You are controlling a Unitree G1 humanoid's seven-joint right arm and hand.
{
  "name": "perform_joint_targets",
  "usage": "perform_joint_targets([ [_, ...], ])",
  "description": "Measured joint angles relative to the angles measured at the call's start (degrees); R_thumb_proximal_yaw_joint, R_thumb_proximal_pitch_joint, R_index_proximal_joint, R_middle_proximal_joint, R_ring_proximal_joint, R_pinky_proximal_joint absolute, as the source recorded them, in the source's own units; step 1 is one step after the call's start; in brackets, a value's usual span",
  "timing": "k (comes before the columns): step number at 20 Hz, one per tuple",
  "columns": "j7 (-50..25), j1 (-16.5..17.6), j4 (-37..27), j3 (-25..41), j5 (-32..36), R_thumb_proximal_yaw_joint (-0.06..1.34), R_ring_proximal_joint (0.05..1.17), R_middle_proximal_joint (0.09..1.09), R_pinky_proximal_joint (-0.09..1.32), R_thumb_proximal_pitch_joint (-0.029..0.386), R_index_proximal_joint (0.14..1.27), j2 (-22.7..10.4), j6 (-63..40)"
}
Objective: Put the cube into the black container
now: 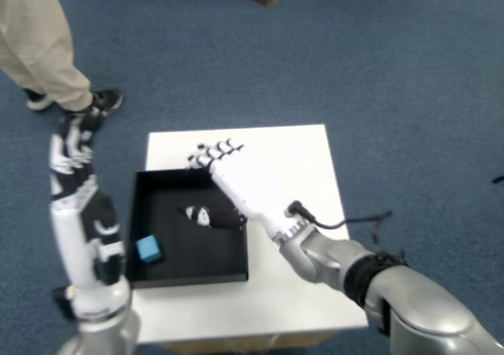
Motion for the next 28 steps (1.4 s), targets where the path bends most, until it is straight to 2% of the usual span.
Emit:
perform_joint_targets([
  [3,-1.14,2.37,1.69,-3.19,4.67,0.67,0.35,0.46,0.3,0.049,0.65,0.08,-8.31],
  [7,-4.2,3.79,3.49,-6.15,7.31,0.67,0.36,0.46,0.31,0.063,0.56,-2.44,-18.55],
  [9,-5.16,6.63,4.03,-7.68,10.02,0.67,0.35,0.42,0.3,0.075,0.54,-2.76,-23.46],
  [11,-5.13,10.04,4.55,-8.71,12.39,0.64,0.35,0.4,0.29,0.127,0.52,-4.12,-27.74],
  [14,-4.56,11.16,4.62,-9.99,15.69,0.59,0.35,0.39,0.29,0.295,0.46,-6.87,-35.12],
  [15,-3.91,11.72,4.91,-10.22,16.66,0.48,0.35,0.38,0.28,0.314,0.39,-7.45,-36.74],
  [16,-3.23,12.29,5.26,-10.41,17.33,0.34,0.35,0.33,0.27,0.304,0.34,-7.7,-37.63],
  [17,-2.21,12.9,5.64,-10.54,18.09,0.19,0.35,0.28,0.26,0.276,0.29,-8.0,-38.9],
  [19,-0.44,14.57,5.7,-11.29,21.32,0.03,0.32,0.25,0.22,0.227,0.23,-8.57,-42.25],
  [28,11.42,18.46,6.77,-11.52,35.49,-0.01,0.25,0.2,0.13,0.184,0.21,-9.23,-44.86],
])
